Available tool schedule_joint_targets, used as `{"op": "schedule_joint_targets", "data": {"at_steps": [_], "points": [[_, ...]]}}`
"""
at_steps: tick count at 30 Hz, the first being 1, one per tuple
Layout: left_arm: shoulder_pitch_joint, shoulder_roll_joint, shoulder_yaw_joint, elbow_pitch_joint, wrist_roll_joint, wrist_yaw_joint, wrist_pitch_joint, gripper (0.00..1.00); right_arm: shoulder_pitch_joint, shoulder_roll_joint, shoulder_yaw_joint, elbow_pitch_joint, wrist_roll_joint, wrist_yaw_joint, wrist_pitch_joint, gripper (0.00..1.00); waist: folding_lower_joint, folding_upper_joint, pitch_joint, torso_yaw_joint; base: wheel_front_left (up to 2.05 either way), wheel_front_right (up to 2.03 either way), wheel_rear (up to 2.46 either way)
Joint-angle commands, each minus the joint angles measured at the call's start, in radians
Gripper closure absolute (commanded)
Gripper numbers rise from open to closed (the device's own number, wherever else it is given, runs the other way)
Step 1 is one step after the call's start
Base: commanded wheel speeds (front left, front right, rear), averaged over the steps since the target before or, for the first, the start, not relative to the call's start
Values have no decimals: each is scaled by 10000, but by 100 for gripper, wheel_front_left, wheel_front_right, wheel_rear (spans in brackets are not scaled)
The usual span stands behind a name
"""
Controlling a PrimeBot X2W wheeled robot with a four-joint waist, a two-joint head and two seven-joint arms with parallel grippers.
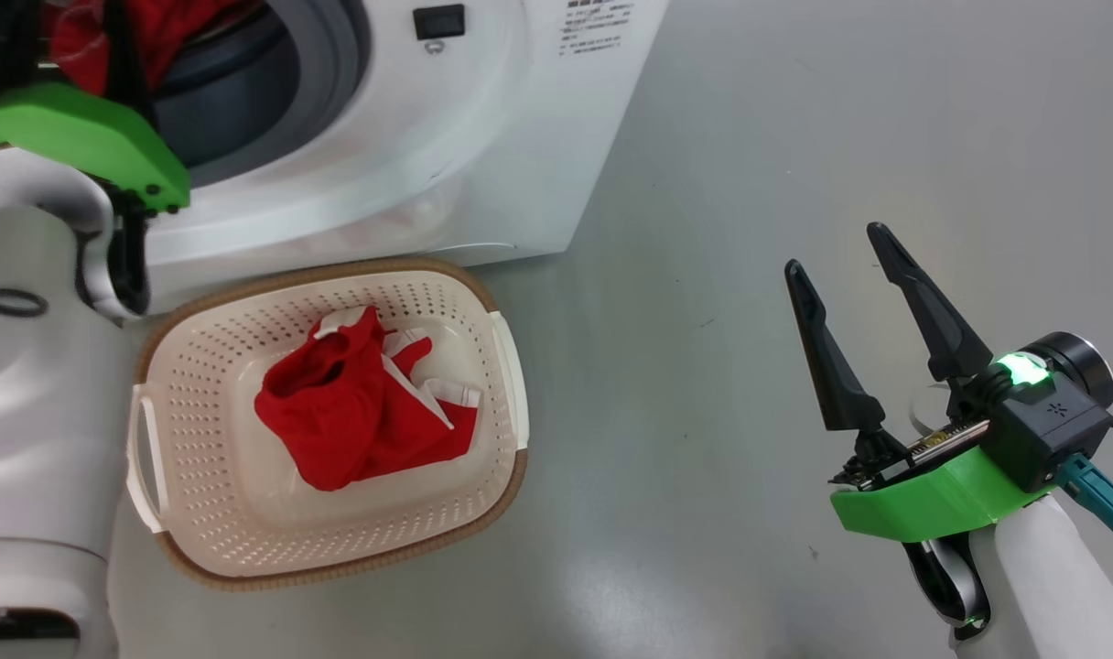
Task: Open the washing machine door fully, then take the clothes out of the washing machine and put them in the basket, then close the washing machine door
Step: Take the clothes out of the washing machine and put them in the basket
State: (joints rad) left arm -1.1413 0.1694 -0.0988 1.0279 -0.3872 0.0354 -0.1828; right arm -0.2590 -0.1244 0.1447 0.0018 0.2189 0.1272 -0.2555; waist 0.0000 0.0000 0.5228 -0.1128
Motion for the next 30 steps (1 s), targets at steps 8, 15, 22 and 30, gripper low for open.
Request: {"op": "schedule_joint_targets", "data": {"at_steps": [8,15,22,30], "points": [[-868,854,-78,1378,189,317,1061,0,-49,-53,434,-200,188,35,-63,0,0,0,29,-437,0,0,0],[-1042,1027,-246,1973,254,395,1523,0,-78,-93,607,-154,274,35,-63,0,0,0,0,-692,0,0,0],[-1081,1232,-403,2246,293,411,1729,0,-124,-71,844,-80,363,35,-63,0,0,0,44,-1031,0,0,0],[-1169,1280,-603,2334,341,319,1469,100,-145,-60,842,7,448,35,-63,0,0,0,107,-1175,0,0,0]]}}
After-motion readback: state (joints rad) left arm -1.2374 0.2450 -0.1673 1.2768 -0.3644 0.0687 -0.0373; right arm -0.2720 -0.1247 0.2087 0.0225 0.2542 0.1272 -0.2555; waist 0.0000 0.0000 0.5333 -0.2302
